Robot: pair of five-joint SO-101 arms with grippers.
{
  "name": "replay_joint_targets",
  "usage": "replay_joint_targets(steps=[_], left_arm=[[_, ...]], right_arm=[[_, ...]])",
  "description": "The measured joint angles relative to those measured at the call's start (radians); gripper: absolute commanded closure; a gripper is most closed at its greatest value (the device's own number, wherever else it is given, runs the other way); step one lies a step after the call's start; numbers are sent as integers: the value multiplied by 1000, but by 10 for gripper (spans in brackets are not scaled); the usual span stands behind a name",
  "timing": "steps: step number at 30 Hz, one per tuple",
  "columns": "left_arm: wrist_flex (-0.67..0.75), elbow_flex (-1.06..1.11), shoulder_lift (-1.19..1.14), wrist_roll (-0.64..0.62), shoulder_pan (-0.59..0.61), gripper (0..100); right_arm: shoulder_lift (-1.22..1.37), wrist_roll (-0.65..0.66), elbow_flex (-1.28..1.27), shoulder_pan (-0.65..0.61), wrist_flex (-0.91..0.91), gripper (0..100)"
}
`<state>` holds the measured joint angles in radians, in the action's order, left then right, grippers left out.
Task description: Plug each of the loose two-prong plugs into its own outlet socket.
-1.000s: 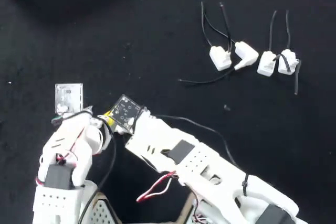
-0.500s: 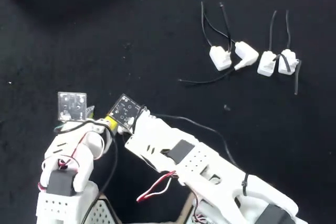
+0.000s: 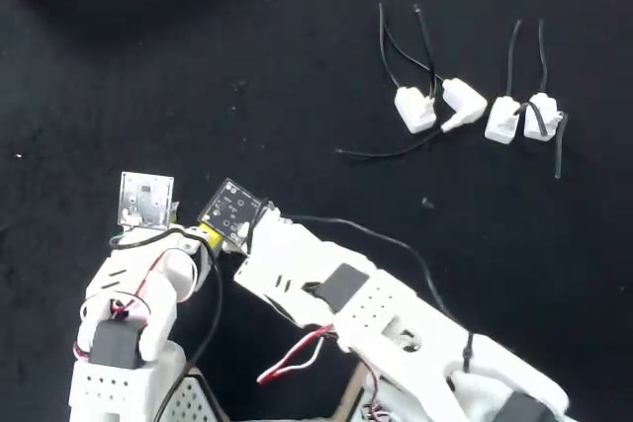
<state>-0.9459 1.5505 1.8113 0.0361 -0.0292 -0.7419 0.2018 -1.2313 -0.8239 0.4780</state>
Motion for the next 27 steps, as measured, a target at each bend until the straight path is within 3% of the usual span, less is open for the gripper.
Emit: replay_joint_targets(steps=[12,20,27], left_arm=[[6,-3,8,5,3,762],[-2,-17,-2,-34,38,759],[-2,2,-5,11,-48,762]], right_arm=[[-107,2,-31,0,5,988],[21,31,-26,-3,-14,988],[68,37,-3,-3,-17,988]])
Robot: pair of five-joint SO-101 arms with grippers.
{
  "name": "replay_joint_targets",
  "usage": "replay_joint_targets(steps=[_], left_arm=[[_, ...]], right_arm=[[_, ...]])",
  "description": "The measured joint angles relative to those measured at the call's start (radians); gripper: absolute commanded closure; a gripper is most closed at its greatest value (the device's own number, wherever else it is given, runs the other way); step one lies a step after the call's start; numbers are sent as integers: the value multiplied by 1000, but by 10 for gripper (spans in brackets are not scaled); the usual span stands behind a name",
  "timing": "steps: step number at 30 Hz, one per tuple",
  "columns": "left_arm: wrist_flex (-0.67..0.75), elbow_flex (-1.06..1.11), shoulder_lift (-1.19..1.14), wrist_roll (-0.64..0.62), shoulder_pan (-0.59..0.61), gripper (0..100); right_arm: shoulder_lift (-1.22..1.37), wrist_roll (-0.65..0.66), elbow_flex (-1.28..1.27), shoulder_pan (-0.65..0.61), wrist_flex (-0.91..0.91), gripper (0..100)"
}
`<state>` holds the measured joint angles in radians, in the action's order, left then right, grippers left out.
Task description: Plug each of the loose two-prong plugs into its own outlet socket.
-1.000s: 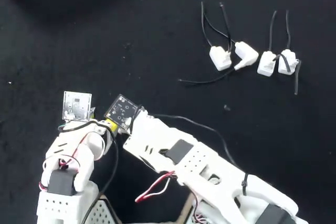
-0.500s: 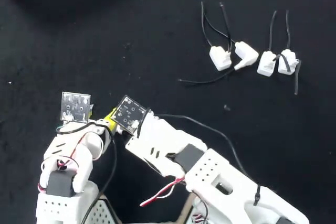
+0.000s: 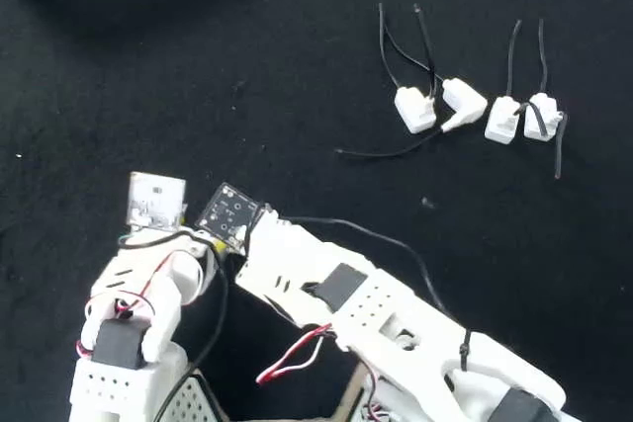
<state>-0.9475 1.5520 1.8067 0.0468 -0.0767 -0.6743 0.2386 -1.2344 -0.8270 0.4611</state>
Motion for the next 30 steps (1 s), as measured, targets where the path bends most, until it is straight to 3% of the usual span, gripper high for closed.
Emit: replay_joint_targets(steps=[12,30], left_arm=[[2,11,11,14,2,762],[2,12,12,14,2,762]], right_arm=[[-178,2,-18,0,87,988],[-186,2,-21,0,92,988]])
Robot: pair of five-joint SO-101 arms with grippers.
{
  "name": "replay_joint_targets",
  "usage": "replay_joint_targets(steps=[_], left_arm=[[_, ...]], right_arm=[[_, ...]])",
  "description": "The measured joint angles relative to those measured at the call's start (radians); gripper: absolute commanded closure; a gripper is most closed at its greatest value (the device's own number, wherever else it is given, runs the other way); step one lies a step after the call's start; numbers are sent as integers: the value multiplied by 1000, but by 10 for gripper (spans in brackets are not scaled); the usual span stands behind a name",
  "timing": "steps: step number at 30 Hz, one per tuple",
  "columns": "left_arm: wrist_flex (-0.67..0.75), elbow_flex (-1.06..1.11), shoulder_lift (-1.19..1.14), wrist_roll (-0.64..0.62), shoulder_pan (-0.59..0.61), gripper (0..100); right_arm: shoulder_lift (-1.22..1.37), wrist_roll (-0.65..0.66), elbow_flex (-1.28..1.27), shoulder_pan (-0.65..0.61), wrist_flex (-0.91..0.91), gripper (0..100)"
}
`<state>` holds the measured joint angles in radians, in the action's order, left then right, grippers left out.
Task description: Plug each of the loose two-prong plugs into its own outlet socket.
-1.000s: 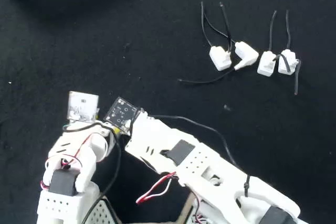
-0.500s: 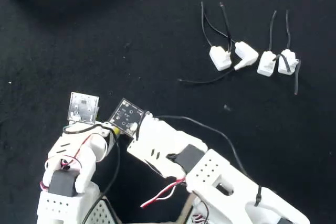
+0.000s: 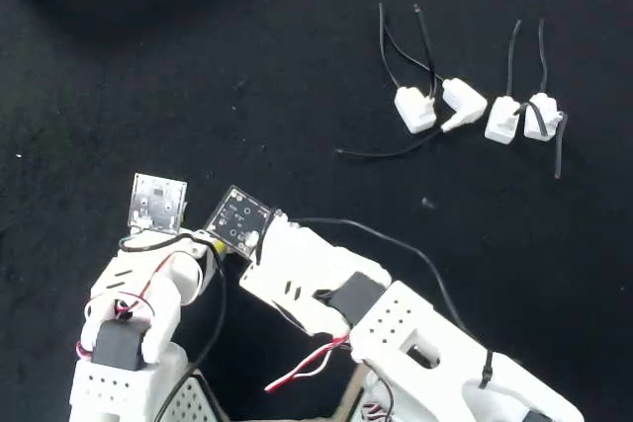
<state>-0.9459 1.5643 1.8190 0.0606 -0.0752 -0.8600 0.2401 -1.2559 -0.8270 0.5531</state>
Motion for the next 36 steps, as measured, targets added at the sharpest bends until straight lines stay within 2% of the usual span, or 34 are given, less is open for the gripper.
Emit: replay_joint_targets(steps=[12,36], left_arm=[[0,-2,0,0,0,762],[6,2,0,0,0,762]], right_arm=[[-138,0,-15,-2,71,988],[-144,-38,-23,14,71,988]])
